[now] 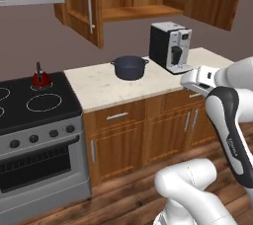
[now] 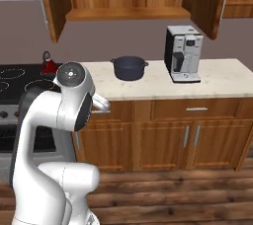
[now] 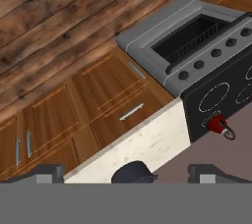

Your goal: Pick the kettle from the cabinet and place it on a stove burner. Then pick the pot from the counter and place it on another stove burner. Finally, turn both burners on.

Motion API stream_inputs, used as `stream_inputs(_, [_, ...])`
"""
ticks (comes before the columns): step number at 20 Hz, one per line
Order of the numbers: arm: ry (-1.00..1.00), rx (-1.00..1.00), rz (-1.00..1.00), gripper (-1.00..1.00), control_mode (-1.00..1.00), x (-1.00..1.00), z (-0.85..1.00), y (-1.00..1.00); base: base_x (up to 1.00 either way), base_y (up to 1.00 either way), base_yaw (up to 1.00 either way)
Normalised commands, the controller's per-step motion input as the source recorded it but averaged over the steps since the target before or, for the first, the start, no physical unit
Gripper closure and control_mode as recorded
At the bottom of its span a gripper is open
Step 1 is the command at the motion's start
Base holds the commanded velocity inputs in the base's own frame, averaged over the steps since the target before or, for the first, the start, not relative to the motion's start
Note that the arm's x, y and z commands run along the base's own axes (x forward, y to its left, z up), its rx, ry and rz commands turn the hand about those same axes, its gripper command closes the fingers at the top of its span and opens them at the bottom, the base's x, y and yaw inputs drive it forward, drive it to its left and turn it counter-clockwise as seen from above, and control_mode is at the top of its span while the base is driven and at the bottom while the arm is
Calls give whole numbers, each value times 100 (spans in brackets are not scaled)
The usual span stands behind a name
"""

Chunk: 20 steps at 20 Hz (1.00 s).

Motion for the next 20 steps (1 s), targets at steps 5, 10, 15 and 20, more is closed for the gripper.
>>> stream_inputs(5, [0,0,0,-100,100,0,0,0,40,-48,10])
stream_inputs(10, [0,0,0,-100,100,0,0,0,46,-43,13])
stream_inputs(15, [0,0,0,-100,100,0,0,0,53,-26,10])
stream_inputs(20, [0,0,0,-100,100,0,0,0,63,-7,5])
